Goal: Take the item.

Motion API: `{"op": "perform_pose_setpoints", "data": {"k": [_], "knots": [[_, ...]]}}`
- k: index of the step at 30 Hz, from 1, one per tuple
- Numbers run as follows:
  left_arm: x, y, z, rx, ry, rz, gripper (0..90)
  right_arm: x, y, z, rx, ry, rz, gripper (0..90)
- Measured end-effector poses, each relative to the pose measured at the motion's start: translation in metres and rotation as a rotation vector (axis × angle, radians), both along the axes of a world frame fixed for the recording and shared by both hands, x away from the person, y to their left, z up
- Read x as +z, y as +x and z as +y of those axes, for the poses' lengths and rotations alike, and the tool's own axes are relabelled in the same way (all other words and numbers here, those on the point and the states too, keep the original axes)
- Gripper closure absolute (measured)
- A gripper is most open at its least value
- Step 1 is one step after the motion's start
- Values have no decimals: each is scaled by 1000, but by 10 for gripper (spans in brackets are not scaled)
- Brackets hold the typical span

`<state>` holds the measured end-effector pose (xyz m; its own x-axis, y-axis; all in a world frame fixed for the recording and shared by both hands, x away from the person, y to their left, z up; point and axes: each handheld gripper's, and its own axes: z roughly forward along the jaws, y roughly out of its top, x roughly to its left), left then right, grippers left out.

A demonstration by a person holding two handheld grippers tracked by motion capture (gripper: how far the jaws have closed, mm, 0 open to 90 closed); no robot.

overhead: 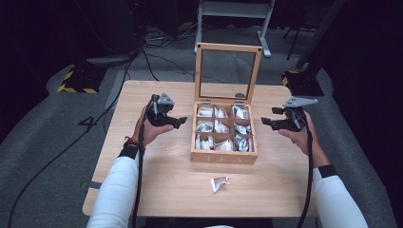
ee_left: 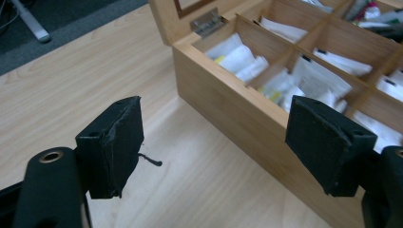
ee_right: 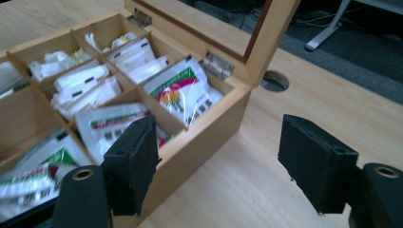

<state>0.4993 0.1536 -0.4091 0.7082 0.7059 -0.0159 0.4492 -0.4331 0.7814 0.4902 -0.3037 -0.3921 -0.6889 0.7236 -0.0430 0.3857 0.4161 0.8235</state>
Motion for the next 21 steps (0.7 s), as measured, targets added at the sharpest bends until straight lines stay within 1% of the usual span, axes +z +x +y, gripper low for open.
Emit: {"op": "perform_pose_setpoints", "data": {"k": [2,3,4,5,6,7,8,9,10,11,12,13,14,15,16,17,18,19,20,21], "knots": [[2,8,-5,13,2,2,205,5,7,6,-7,7,-1,296],[2,8,-5,13,2,2,205,5,7,6,-7,7,-1,296],[5,16,-8,14,-4,7,211,8,14,12,-12,16,-1,299],[5,16,-8,14,-4,7,232,8,14,12,-12,16,-1,299],[8,22,-11,9,-13,7,255,11,20,17,-12,9,-5,301],[8,26,-14,18,-11,-1,256,11,24,18,-14,13,-3,303],[9,30,-16,22,-6,6,256,12,28,20,-20,11,6,302],[9,30,-16,22,-6,6,255,12,32,21,-27,4,11,302],[11,37,-21,28,12,2,252,13,36,22,-38,-1,14,302],[11,37,-21,28,12,2,239,13,36,22,-38,-1,14,302],[14,43,-26,33,9,0,226,15,43,23,-55,10,23,298],[14,43,-26,33,9,0,221,15,43,23,-55,10,23,298],[17,51,-29,44,8,-8,221,18,49,26,-66,8,18,298],[17,51,-29,44,8,-8,219,18,49,26,-66,8,18,298],[20,58,-31,60,4,-3,214,21,54,29,-68,17,20,298],[20,58,-31,60,4,-3,212,21,54,29,-68,17,20,298],[21,62,-31,64,3,0,211,23,60,33,-69,21,20,299],[22,69,-33,81,2,1,211,23,63,35,-74,24,26,300],[22,72,-34,84,3,9,210,23,66,37,-74,26,27,303],[22,72,-34,84,3,9,210,23,66,37,-74,26,27,303]]}}
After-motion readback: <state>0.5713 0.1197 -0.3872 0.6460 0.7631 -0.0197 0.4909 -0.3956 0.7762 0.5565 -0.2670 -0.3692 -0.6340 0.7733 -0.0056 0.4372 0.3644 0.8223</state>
